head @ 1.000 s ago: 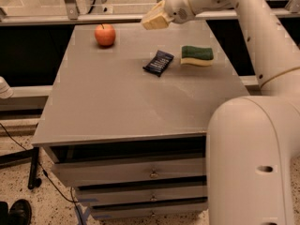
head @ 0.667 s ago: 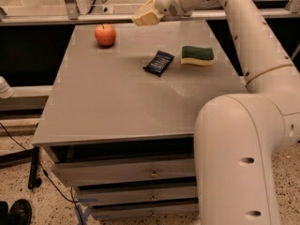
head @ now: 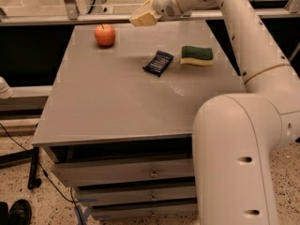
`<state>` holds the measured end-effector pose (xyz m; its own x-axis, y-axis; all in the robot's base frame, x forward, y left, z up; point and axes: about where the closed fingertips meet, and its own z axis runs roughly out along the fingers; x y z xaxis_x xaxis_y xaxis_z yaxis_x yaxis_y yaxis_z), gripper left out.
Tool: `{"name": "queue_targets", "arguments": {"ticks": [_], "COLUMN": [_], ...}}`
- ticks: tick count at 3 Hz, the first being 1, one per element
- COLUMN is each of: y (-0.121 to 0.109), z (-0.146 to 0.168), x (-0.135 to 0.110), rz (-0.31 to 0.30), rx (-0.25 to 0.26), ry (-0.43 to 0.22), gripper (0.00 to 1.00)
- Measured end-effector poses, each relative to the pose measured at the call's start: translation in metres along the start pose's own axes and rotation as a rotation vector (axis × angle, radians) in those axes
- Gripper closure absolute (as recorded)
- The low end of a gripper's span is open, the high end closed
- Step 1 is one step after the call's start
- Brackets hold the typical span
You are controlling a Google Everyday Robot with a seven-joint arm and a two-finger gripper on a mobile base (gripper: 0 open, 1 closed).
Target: Move rxbar blueberry near apple
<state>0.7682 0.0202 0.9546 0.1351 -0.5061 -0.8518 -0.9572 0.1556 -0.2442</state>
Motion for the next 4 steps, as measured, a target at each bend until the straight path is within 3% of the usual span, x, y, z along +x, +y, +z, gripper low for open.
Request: {"name": "queue_targets", "arguments": {"ticks": [2,3,4], "y": [0.0015,0.0007,-0.0017], "z": [0.0082,0.0079,0.0065], "x": [0.0005,-0.0005,-0.0044], "rz": [0.002,0.008,-0.018], "rx": [-0.011,-0.009,0.005], "ry": [-0.001,-0.026,-0.048], "gripper": [0.13,0.00,0.00]}}
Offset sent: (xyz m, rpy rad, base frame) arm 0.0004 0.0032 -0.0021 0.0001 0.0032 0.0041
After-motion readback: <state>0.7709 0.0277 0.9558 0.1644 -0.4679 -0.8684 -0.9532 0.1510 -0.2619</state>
